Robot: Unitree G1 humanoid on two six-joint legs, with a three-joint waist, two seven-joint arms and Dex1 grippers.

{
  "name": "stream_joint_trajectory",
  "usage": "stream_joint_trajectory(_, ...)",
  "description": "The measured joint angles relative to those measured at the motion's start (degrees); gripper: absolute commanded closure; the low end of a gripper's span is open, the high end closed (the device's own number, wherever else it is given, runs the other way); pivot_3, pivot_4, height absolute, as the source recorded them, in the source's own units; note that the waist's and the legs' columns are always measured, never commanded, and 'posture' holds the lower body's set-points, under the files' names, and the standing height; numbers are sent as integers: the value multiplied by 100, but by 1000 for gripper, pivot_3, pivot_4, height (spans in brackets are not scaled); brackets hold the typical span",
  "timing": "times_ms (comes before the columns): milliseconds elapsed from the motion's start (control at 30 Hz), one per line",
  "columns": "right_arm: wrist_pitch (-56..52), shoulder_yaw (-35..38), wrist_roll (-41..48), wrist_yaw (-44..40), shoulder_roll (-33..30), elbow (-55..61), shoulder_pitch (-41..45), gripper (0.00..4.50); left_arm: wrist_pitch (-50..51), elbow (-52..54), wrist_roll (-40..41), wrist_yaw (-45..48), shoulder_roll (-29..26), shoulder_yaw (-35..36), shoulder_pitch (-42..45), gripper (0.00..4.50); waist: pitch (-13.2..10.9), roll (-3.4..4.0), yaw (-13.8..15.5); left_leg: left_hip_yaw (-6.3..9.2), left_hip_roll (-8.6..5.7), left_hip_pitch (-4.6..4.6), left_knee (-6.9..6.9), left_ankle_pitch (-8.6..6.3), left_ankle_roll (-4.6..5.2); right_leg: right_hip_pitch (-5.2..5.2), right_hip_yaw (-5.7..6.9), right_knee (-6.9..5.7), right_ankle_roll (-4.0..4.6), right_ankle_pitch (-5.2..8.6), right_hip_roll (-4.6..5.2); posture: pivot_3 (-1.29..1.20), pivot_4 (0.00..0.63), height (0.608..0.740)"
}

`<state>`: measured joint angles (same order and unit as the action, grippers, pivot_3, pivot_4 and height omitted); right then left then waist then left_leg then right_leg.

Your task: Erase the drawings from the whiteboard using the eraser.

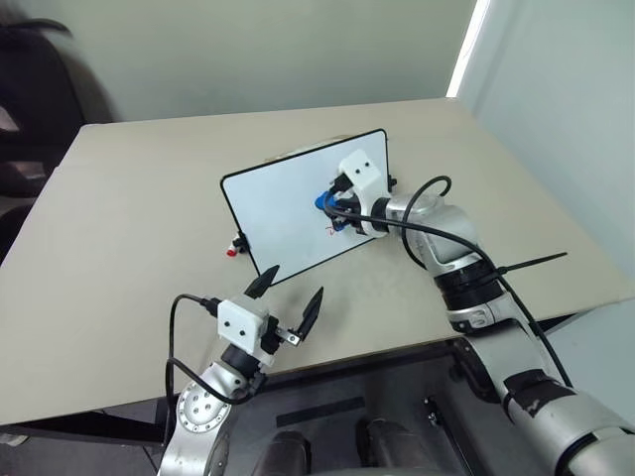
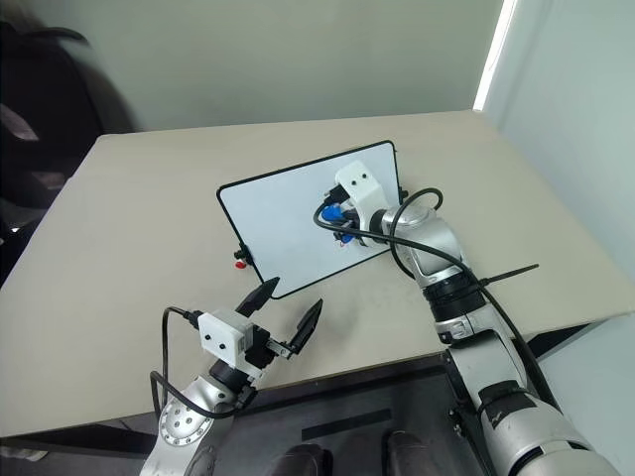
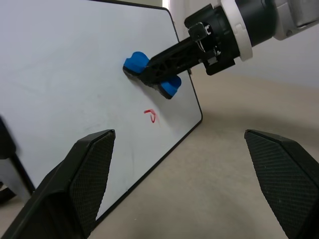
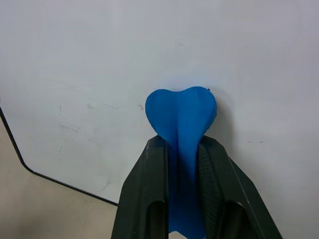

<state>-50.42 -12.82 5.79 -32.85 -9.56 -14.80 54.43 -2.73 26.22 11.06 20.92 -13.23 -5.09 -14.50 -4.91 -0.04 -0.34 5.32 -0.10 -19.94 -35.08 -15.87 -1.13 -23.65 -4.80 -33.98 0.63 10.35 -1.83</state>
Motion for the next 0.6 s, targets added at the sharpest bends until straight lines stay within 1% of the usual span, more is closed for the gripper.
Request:
stream_joint_trajectory(33, 30, -72, -17, -1, 4, -24, -85, 3791, 0, 0, 0, 0, 5, -1, 4, 0, 10, -8, -4, 0, 0, -1, 1, -2, -2, 16, 0, 0, 2, -1, 0, 0, 150, 739)
stream_joint_trajectory(100, 108, -214, -59, -1, 24, -142, -302, 3791, 0, 0, 0, 0, 7, -4, 2, 0, 14, -12, -19, 1, 0, 6, 3, -6, -8, 32, 0, -2, -37, 23, -1, 0, 150, 739)
stream_joint_trajectory(133, 132, -244, -71, -1, 29, -220, -380, 3791, 0, 1, 0, 0, 7, -5, -2, 0, 14, -12, -22, 0, 0, 6, 5, -7, -11, 30, 0, -2, -41, 25, -1, 0, 150, 739)
stream_joint_trajectory(400, 281, -357, -250, 45, 37, -899, -584, 3791, 0, 4, 7, 1, -3, -1, -42, 0, 3, -6, -15, 0, 0, -8, 6, -13, -24, -8, 0, -3, -36, 21, -1, 0, 150, 739)
stream_joint_trajectory(600, 179, -263, -229, 41, 33, -822, -518, 3791, 3, 6, 19, 13, -29, 3, -50, 0, -13, -5, -12, 0, 0, -19, 3, -13, -27, -14, 0, -2, -35, 20, -1, 0, 150, 739)
